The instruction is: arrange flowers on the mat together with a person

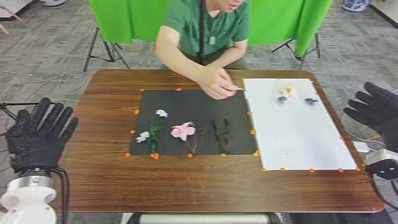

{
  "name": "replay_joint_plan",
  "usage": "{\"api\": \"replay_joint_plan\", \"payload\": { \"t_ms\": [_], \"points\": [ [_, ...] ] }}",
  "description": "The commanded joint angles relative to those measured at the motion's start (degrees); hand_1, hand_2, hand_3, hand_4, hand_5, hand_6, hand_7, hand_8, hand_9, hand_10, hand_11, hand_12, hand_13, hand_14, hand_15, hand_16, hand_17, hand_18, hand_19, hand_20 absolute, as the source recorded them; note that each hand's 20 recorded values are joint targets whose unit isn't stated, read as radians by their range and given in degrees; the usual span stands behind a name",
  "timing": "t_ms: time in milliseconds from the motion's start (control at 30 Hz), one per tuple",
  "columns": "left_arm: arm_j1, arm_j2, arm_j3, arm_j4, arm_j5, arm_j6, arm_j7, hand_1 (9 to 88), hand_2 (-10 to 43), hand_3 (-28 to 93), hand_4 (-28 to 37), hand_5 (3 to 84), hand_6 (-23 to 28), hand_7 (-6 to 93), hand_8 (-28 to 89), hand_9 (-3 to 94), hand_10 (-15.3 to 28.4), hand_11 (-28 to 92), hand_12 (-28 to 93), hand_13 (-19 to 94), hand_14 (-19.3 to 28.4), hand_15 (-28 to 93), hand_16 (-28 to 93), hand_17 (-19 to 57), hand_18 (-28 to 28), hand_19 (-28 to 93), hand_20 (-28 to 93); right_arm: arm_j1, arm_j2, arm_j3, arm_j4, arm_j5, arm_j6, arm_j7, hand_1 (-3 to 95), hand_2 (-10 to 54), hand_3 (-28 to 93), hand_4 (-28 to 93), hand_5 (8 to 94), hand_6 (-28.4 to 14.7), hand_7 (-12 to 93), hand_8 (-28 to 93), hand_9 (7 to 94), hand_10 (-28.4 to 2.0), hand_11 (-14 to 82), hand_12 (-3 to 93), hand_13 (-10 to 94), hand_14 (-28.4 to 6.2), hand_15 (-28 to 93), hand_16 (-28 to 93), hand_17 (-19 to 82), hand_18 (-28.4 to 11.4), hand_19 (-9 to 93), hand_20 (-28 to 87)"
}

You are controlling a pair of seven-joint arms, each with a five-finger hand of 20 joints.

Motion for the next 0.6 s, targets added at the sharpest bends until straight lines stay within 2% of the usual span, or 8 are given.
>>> {"api": "replay_joint_plan", "payload": {
  "t_ms": [33,100,133,233,300,367,500,600],
  "points": [
    [0.33,0.1,0.19,0.28,0.07,0.29,-0.43,28.0,12.9,71,-28.3,37.5,6.6,13.1,-11,34.1,14.2,19,9,26,13.2,30,-7,-6.1,13.3,31,12,-0.25,7.22,-7.67,0.03,0.08,9.23,-1.02,15.4,10.9,68,-22,41.6,-3.2,11,-9,39.3,-14.2,4.0,13.8,31,-14.5,13,21,12,-16.9,38,12],
    [0.33,0.14,0.35,0.31,0.15,0.18,-0.31,28.0,13.0,71,-28.3,37.4,6.6,13.2,-11,34.1,14.2,19,9,26,13.2,30,-7,-6.1,13.3,31,12,-0.09,7.95,-8.43,0.27,0.23,9.89,-2.13,15.4,10.9,68,-22,41.7,-3.2,11,-9,39.3,-14.2,3.9,13.8,31,-14.5,13,21,12,-16.9,38,12],
    [0.35,0.16,0.4,0.28,0.15,0.17,-0.39,27.9,12.9,71,-28.3,37.4,6.7,13.2,-11,34.1,14.2,19,9,26,13.2,30,-7,-6.1,13.3,31,12,0.76,10.01,-10.94,0.62,0.48,12.29,-3.29,15.4,10.8,68,-22,41.7,-3.2,11,-9,39.1,-14.1,3.9,13.8,31,-14.4,13,21,12,-16.9,37,12],
    [0.27,0.13,0.53,0.38,0.17,0.0,-0.28,28.0,12.9,71,-28.3,37.5,6.7,13.1,-11,34.1,14.2,19,9,26,13.2,30,-7,-6.1,13.3,31,12,4.1,13.26,-15.88,2.12,1.01,14.62,-6.05,14.6,9.3,70,-22,40.8,-2.9,11,-9,37.6,-14.0,3.5,13.6,28,-12.6,9,20,12,-15.8,33,11],
    [0.3,0.14,0.55,0.36,0.12,0.0,-0.31,28.0,12.9,71,-28.3,37.5,6.7,13.1,-11,34.0,14.1,19,9,26,13.2,30,-7,-6.1,13.3,31,12,8.75,16.5,-22.29,3.32,0.28,19.39,-6.54,14.2,8.1,70,-22,39.8,-2.6,10,-9,35.8,-13.6,2.9,13.4,25,-11.4,6,20,12,-15.4,29,9],
    [0.41,0.14,0.58,0.22,0.07,0.14,-0.11,27.9,12.9,71,-28.3,37.5,6.7,13.1,-11,34.0,14.1,19,9,26,13.2,30,-7,-6.1,13.3,31,12,11.5,17.62,-25.55,4.16,-0.38,21.16,-6.62,14.1,7.4,71,-22,39.0,-2.5,10,-9,34.9,-13.5,2.6,13.1,25,-11.2,4,19,12,-14.5,27,9],
    [0.27,0.02,0.58,0.33,0.05,0.21,-0.37,28.0,12.9,71,-28.3,37.5,6.7,13.0,-11,34.1,14.2,20,9,26,13.2,29,-7,-6.1,13.3,31,12,17.85,18.91,-32.15,6.5,-1.6,23.16,-6.12,14.0,6.8,71,-22,37.9,-2.4,10,-8,33.5,-13.4,2.2,12.7,24,-11.0,3,19,13,-12.9,24,8],
    [0.23,0.05,0.76,0.35,-0.01,0.16,-0.32,28.0,12.9,71,-28.3,37.5,6.7,13.1,-11,34.1,14.2,19,9,26,13.2,30,-7,-6.1,13.3,31,12,18.92,19.02,-33.45,6.8,-1.66,23.39,-6.0,14.0,6.2,71,-22,37.3,-2.5,9,-8,33.0,-13.3,2.1,12.6,24,-10.9,3,18,13,-13.1,23,9]
  ]
}}
